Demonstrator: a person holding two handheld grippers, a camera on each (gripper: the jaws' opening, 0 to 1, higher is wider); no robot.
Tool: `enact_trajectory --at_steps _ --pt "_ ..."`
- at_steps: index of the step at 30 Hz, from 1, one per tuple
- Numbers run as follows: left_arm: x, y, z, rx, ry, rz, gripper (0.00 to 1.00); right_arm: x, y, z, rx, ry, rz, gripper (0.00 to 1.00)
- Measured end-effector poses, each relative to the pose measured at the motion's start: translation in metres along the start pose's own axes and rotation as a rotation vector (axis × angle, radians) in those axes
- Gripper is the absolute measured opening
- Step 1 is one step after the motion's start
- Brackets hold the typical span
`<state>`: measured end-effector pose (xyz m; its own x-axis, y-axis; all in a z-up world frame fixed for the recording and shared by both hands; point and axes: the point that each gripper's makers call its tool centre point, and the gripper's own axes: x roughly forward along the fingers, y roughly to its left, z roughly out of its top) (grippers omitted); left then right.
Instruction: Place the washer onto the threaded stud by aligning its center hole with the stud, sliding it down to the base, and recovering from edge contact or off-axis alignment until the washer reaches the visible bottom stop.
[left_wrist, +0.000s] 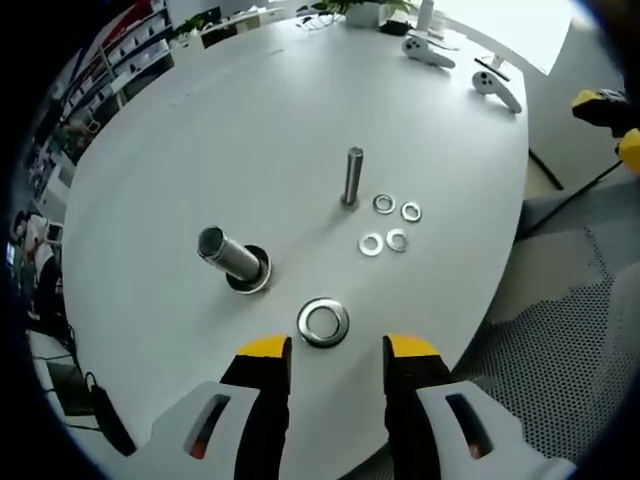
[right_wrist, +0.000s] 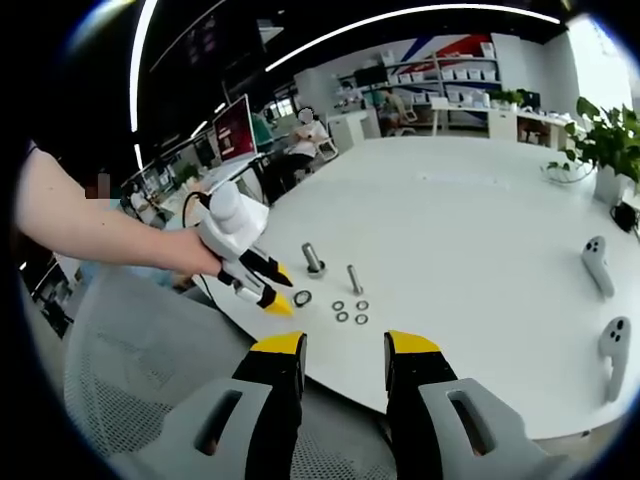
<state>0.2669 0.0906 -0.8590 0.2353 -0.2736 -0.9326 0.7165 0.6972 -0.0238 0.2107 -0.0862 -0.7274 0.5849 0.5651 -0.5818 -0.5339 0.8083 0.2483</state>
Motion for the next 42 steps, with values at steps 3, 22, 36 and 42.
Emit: enact_trajectory --at_steps 3,22,36,42 --pt "0.003 -0.001 0.003 0.007 -0.003 -0.005 0.35 0.000 0.000 -0.001 -0.003 0.003 -0.002 0.33" --pt "0.015 -0.001 0.002 -0.008 -0.013 -0.023 0.34 0.000 -0.001 -0.002 -0.002 0.010 -0.007 0.33" --pt "0.019 0.008 -0.004 0.075 0.063 0.006 0.31 -0.001 -0.005 0.001 0.014 -0.009 -0.021 0.33" --pt "0.018 0.010 0.000 0.065 0.092 0.000 0.30 -0.002 -0.006 0.002 0.021 -0.017 -0.028 0.33"
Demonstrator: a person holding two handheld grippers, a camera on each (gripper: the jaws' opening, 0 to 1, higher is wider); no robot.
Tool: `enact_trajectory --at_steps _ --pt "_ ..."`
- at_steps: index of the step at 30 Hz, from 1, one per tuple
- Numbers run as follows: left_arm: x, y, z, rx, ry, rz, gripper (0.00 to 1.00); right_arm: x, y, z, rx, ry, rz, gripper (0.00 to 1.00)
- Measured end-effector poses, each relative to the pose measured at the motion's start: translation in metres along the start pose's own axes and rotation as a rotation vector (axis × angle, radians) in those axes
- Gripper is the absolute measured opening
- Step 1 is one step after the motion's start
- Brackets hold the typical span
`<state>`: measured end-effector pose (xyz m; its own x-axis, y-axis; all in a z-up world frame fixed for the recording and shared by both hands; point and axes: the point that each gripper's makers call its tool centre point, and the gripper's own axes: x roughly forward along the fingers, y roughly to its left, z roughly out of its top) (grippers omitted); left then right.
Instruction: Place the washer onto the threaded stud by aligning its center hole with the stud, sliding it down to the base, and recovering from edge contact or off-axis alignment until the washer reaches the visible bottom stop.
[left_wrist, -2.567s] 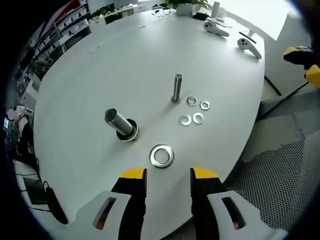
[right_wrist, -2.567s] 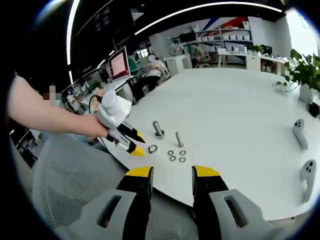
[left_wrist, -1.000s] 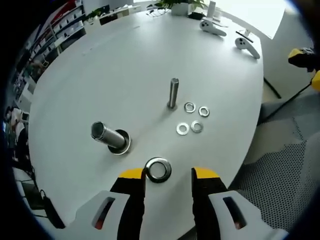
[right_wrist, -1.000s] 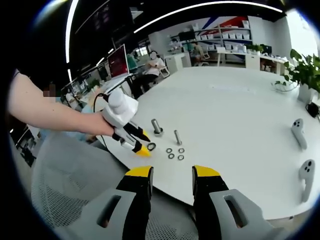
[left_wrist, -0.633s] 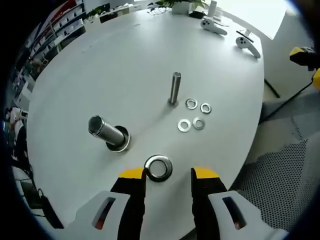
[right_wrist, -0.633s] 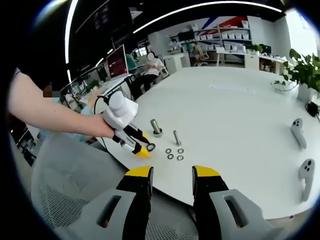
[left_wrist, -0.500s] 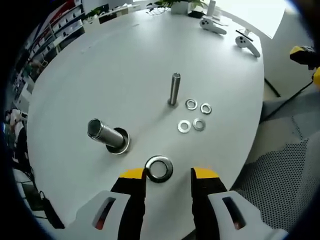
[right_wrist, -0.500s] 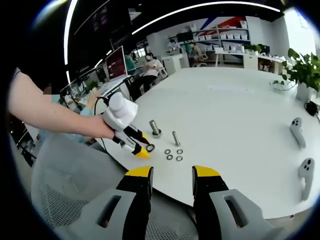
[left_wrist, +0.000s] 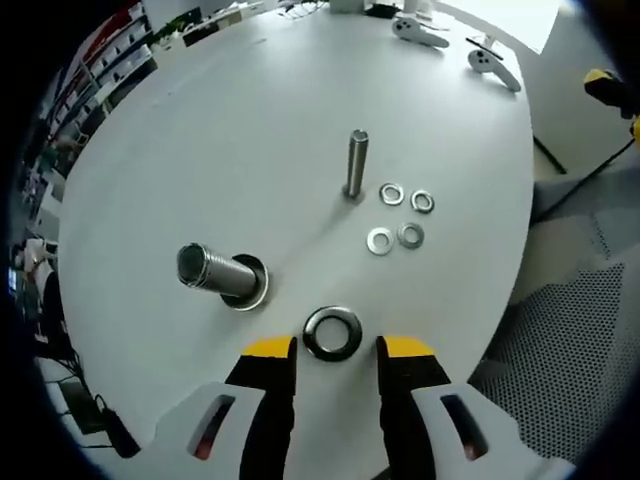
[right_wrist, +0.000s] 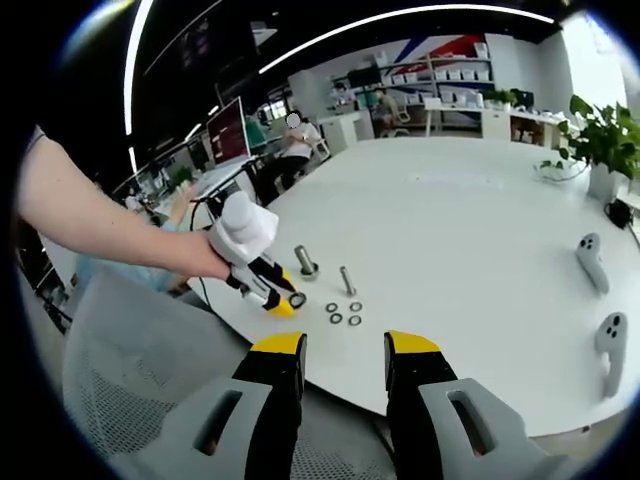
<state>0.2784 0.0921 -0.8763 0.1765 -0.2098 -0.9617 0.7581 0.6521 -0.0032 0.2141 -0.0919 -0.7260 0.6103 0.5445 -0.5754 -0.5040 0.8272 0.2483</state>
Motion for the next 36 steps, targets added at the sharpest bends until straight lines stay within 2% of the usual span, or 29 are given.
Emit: enact_trajectory --at_steps 4,11,18,25,32,36 --pt "0.0017 -0.0002 0.0007 0.013 0.075 0.001 0.30 0.0003 0.0003 -0.0001 -0.002 0.001 0.001 0.33" --pt "0.0012 -0.0010 -0.0007 0.027 0.109 -0.003 0.30 0.0001 -0.0006 0.0001 0.005 -0.001 -0.002 0.33" --pt "0.0008 0.0011 -0.0005 0.042 0.128 -0.004 0.21 0.0001 -0.0007 0.0005 0.006 -0.003 -0.002 0.33" --pt "0.0015 0.0007 0.0002 0.059 0.181 0.002 0.20 0.0001 -0.0011 0.0008 0.005 -0.004 -0.003 0.33" --pt "0.0009 0.0009 -0.0006 0.087 0.167 -0.015 0.21 0.0000 -0.0009 0.0004 0.004 -0.002 -0.003 0.33" --pt "0.0018 0.0000 0.0007 0.086 0.166 -0.002 0.20 0.0004 -0.0012 -0.0001 0.003 0.002 -0.004 0.33"
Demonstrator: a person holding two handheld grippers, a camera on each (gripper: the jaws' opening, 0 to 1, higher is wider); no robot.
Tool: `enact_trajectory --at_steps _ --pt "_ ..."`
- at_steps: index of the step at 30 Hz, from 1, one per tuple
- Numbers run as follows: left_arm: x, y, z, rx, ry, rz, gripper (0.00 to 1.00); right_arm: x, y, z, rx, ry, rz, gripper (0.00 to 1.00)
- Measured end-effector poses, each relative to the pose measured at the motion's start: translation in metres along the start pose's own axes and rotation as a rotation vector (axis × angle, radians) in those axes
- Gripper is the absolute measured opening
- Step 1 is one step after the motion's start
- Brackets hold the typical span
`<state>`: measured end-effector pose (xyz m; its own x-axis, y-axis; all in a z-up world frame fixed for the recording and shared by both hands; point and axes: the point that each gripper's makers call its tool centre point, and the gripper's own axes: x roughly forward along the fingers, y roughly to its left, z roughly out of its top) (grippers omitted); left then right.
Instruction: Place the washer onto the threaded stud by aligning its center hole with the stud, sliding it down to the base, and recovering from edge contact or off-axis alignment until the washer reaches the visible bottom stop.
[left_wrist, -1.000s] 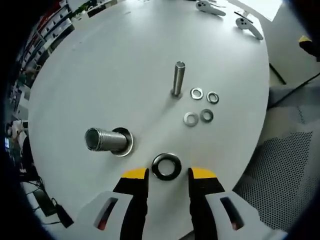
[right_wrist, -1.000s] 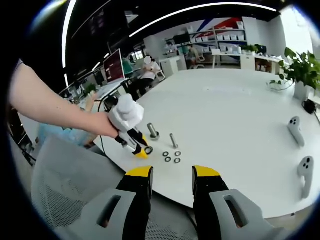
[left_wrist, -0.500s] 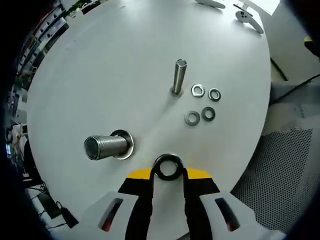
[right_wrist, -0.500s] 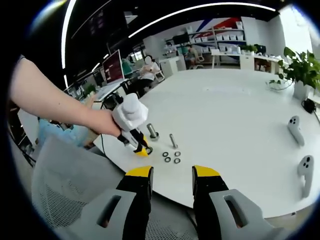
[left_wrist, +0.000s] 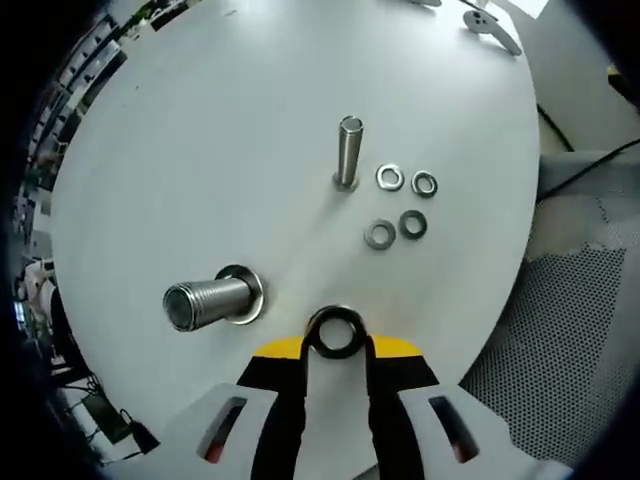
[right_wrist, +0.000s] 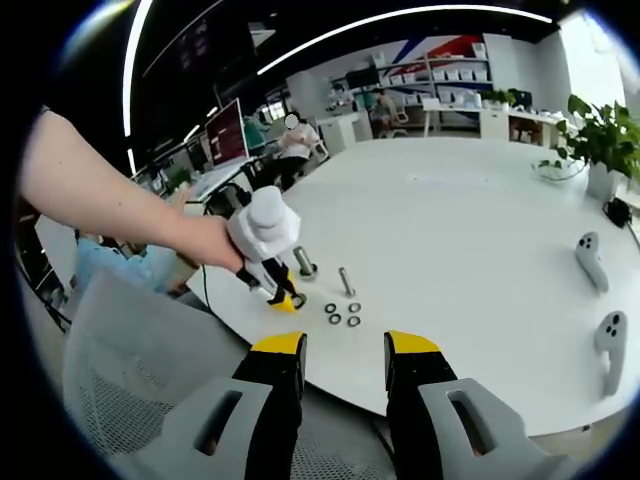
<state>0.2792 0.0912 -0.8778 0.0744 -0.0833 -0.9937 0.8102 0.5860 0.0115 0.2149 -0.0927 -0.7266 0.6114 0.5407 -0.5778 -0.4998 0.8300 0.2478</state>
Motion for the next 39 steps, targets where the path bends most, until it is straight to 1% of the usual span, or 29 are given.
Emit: enact_trajectory --at_steps 1,2,3,4,5,6,7,8,10,14,17,20,27,39 --pt "0.000 -0.001 0.000 0.002 -0.008 0.001 0.11 0.000 0.000 0.000 -0.001 0.001 0.000 0.33" --pt "0.002 -0.005 0.001 0.015 -0.018 -0.014 0.00 0.000 0.000 0.000 -0.001 0.002 -0.001 0.33" --pt "0.000 0.004 -0.008 0.135 0.039 0.024 0.00 0.000 0.000 0.000 -0.001 0.001 -0.002 0.33" --pt "0.009 -0.003 -0.001 0.077 -0.015 0.016 0.00 0.000 -0.001 0.000 0.000 0.001 -0.002 0.33" --pt "0.010 -0.004 -0.002 0.074 -0.012 0.017 0.00 0.000 -0.001 0.000 0.001 0.000 -0.004 0.33" --pt "0.009 -0.003 -0.002 0.107 -0.012 0.015 0.00 -0.001 -0.001 0.000 0.003 -0.001 -0.006 0.33" --pt "0.007 -0.003 -0.002 0.097 -0.016 0.014 0.00 -0.001 -0.001 0.000 0.006 -0.003 -0.006 0.33" --pt "-0.001 -0.002 -0.002 0.037 -0.031 0.000 0.00 -0.001 -0.001 0.000 0.007 -0.003 -0.006 0.33" --pt "-0.003 -0.003 -0.002 -0.019 -0.044 -0.013 0.00 0.000 -0.001 0.000 0.002 0.002 -0.005 0.33" --pt "-0.001 -0.003 -0.002 0.013 -0.057 -0.012 0.00 0.000 -0.001 -0.001 0.002 0.003 -0.004 0.33" --pt "-0.001 -0.004 -0.002 -0.007 -0.073 -0.011 0.00 -0.001 -0.001 -0.001 0.004 0.002 -0.008 0.33" --pt "0.000 -0.002 -0.001 -0.001 -0.080 -0.011 0.00 -0.001 -0.001 -0.001 0.004 0.001 -0.009 0.33" --pt "0.000 -0.003 -0.002 -0.004 -0.089 0.000 0.00 -0.001 -0.001 -0.001 0.002 0.004 -0.009 0.33" --pt "-0.001 -0.004 -0.002 -0.014 -0.093 -0.004 0.00 -0.001 -0.002 -0.001 0.004 0.004 -0.013 0.33"
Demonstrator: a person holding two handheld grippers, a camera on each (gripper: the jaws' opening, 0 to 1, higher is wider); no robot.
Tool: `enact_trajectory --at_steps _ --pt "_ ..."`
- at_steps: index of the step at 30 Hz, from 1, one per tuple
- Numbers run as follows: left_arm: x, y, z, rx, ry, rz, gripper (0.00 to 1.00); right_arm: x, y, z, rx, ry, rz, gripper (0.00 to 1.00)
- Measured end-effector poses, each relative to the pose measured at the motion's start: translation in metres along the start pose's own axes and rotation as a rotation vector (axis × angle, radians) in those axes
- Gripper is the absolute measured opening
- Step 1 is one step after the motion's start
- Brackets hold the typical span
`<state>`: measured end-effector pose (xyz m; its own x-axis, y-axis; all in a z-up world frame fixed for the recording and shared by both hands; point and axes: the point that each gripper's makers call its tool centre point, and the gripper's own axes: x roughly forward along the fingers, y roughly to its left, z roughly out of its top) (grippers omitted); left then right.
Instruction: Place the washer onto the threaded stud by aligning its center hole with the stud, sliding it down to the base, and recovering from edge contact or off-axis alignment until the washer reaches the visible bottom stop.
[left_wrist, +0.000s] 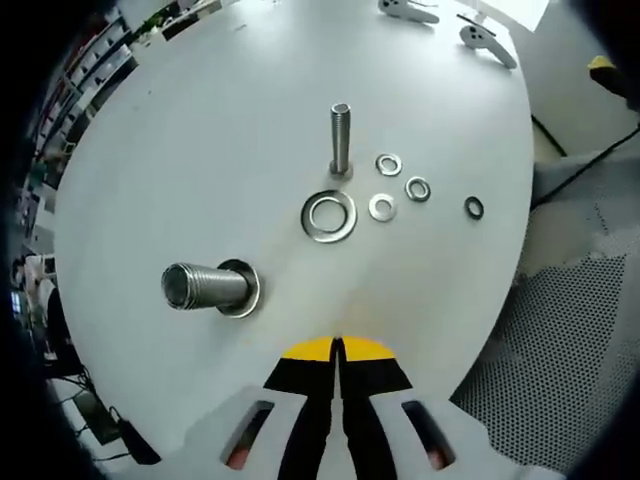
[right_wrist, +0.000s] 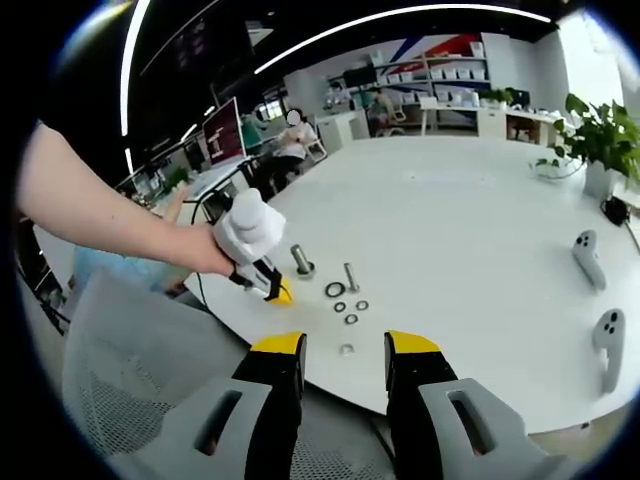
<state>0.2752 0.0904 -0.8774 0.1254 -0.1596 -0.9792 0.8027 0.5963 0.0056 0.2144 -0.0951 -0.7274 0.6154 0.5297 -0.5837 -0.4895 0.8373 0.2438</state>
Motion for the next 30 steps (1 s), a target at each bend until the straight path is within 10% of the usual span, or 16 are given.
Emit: enact_trajectory --at_steps 30 --pt "-0.001 0.007 0.076 0.072 -0.157 0.001 0.26 -0.001 -0.004 0.003 0.020 -0.020 -0.017 0.33"
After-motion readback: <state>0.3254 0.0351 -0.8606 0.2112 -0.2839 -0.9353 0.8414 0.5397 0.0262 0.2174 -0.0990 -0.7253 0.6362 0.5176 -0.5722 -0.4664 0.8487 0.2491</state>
